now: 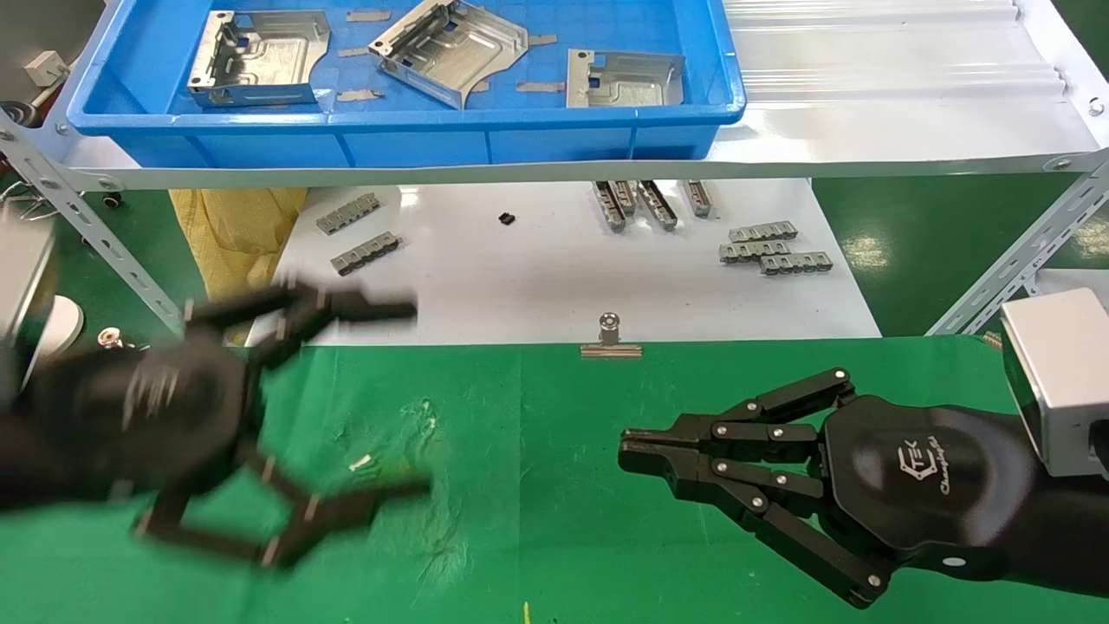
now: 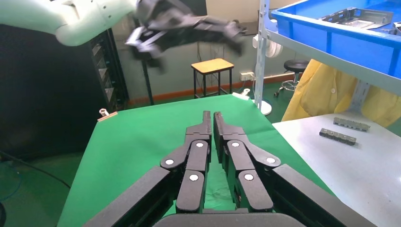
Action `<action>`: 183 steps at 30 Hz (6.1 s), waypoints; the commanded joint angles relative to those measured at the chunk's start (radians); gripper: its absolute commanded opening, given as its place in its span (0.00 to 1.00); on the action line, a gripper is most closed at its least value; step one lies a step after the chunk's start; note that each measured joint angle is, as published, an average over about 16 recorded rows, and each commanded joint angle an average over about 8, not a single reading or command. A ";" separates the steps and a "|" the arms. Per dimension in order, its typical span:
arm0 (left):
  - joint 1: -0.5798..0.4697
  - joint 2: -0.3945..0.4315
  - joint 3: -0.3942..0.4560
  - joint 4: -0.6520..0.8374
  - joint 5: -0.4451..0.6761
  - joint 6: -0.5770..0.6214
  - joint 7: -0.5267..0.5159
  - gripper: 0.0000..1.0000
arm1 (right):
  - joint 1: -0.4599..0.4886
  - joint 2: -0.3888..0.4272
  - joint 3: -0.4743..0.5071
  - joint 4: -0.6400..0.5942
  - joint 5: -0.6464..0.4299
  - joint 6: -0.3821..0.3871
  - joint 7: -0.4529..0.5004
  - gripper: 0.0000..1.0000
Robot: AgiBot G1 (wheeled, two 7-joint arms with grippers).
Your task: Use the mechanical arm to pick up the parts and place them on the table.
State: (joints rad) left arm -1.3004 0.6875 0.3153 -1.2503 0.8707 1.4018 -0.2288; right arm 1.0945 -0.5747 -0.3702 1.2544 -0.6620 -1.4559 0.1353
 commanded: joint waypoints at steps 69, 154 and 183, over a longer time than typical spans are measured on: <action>-0.819 0.632 0.302 1.216 0.645 -0.591 0.116 0.00 | 0.000 0.000 0.000 0.000 0.000 0.000 0.000 1.00; -0.293 0.214 0.357 0.924 0.221 0.205 0.618 1.00 | 0.000 0.000 -0.001 0.000 0.001 0.000 0.000 1.00; -0.105 0.107 0.216 0.565 0.101 0.158 0.416 1.00 | 0.000 0.000 -0.001 0.000 0.001 0.000 -0.001 1.00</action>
State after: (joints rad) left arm -1.4058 0.7947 0.5314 -0.6854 0.9717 1.5600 0.1870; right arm 1.0947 -0.5743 -0.3710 1.2540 -0.6613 -1.4555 0.1348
